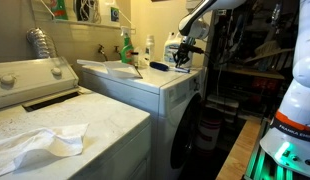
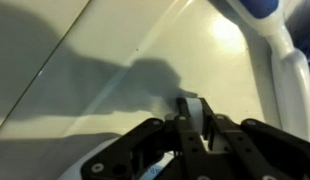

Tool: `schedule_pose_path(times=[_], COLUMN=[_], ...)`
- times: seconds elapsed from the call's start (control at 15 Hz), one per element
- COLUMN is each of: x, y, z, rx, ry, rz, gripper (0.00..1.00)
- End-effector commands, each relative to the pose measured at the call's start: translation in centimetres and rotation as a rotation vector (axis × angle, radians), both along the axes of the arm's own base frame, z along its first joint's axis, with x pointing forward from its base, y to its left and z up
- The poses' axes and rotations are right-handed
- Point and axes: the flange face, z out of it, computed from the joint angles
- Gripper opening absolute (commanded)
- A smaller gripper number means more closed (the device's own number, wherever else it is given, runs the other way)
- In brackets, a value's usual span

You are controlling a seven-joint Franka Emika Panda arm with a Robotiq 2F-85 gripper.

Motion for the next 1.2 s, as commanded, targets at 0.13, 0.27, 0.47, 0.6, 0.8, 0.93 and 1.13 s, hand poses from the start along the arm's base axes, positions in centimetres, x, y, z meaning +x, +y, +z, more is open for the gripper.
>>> schedule_pose_path(times=[0.13, 0.27, 0.47, 0.6, 0.8, 0.93, 1.13], x=[-0.6, -0.4, -0.3, -0.5, -0.9, -1.1, -1.4], y=[1.6, 2.1, 2.4, 2.0, 1.3, 1.2, 1.0], z=[-0.7, -0.9, -1.9, -2.1, -2.4, -2.6, -2.8], rx=[0.105, 0.178, 0.222, 0.239, 0.254, 0.255, 0.238], ry=[-0.002, -0.027, -0.051, -0.056, -0.058, -0.048, -0.038], rz=[0.045, 0.052, 0.033, 0.016, -0.014, -0.023, -0.028], gripper=[0.09, 0.08, 0.04, 0.04, 0.23, 0.36, 0.49])
